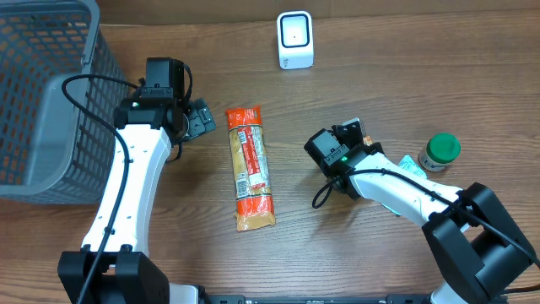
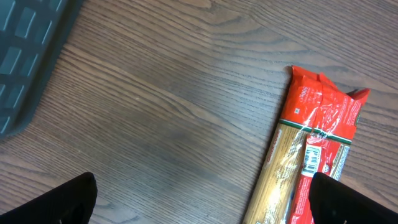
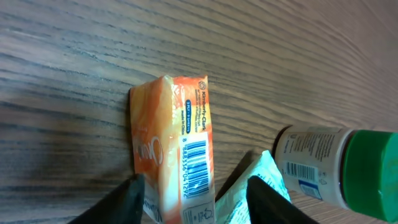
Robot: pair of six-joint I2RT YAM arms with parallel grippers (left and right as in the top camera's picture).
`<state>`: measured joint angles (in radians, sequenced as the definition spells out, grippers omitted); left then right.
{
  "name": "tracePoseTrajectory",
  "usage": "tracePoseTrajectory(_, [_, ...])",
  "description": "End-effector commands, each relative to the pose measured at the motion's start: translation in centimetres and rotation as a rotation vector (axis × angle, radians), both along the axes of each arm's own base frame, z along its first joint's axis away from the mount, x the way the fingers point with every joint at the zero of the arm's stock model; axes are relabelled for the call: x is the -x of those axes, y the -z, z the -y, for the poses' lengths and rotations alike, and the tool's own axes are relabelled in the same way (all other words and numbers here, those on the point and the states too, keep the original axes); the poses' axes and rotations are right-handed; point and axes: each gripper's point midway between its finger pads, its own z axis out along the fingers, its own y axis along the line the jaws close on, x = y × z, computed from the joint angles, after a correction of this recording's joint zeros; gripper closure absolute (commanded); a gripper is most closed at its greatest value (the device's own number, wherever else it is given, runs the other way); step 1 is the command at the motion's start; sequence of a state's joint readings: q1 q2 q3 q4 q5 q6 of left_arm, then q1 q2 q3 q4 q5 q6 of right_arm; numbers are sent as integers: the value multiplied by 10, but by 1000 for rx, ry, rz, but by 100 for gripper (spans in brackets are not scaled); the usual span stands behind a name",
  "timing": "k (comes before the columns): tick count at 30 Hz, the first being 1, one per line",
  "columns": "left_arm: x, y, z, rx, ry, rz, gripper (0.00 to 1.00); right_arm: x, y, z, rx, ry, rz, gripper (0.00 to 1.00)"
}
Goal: Scan the item barcode
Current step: 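Release the snack pack and raise the right gripper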
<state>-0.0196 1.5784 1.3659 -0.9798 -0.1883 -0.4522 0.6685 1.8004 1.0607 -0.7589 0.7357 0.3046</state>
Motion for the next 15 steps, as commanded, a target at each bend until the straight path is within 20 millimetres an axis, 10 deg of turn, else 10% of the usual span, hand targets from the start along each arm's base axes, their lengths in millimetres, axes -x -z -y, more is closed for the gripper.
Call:
tracePoseTrajectory(1, [-1, 1, -2, -13, 6, -4, 0, -13, -17, -11, -36, 1, 50, 37])
tracePoseTrajectory(9, [-1, 1, -2, -13, 6, -4, 0, -16, -24, -36, -231, -15, -5, 8])
tracePoseTrajectory(15, [-1, 1, -2, -13, 6, -4, 0, -18, -11, -17, -362, 73, -103, 7])
